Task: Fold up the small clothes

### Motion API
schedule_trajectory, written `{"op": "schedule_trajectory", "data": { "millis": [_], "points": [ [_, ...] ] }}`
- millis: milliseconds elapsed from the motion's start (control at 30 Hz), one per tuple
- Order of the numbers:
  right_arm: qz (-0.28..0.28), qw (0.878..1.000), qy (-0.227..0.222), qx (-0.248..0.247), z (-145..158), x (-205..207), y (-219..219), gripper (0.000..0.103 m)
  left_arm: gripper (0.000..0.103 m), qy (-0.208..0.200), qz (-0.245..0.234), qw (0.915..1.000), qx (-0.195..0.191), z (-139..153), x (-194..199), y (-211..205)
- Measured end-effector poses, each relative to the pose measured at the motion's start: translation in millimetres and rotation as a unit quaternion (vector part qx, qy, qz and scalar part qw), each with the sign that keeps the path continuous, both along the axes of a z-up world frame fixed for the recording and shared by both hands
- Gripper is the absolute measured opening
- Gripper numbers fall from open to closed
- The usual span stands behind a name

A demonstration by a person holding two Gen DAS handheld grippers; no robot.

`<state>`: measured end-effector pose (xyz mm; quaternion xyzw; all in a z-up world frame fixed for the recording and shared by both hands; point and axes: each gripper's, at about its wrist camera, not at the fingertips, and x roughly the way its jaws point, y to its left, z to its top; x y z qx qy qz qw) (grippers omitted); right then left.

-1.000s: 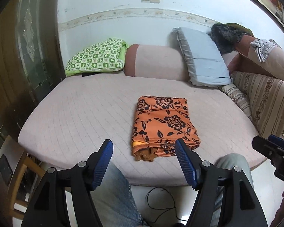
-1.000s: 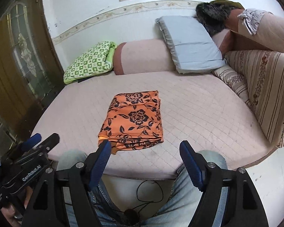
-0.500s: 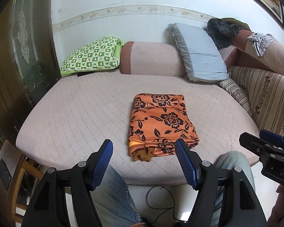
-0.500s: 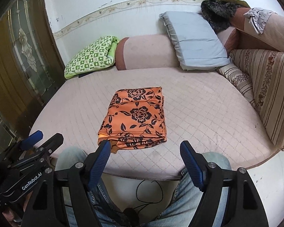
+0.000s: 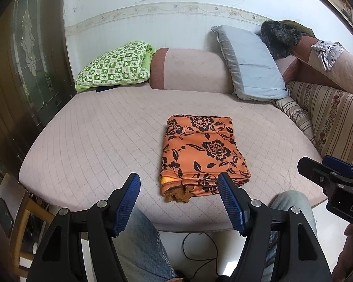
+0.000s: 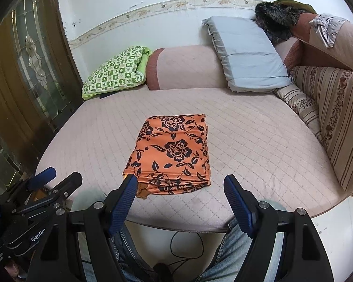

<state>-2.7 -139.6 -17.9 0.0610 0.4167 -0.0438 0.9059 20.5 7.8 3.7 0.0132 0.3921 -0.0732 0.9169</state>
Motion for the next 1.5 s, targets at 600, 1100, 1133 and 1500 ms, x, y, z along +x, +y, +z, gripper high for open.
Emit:
{"op": "schedule_trajectory", "data": {
  "millis": [600, 1100, 1133, 1500],
  "points": [
    [-0.004, 1.000, 0.002, 0.001, -3, 4, -6, 0.077, 0.068, -0.004, -0.002, 1.0000, 0.008, -3, 2, -8],
    [-0.002, 1.000, 0.003, -0.003, -3, 9, -5, 0.077, 0.068, -0.005, -0.001, 1.0000, 0.007, -3, 8, -6],
    [-0.001, 1.000, 0.003, -0.003, -3, 10, -6, 0.077, 0.068, -0.005, -0.001, 1.0000, 0.007, -3, 8, -6],
    [0.005, 1.000, 0.006, -0.005, -3, 15, -7, 0.077, 0.068, -0.006, 0.004, 0.9999, 0.007, -4, 11, -5]
  ]
}}
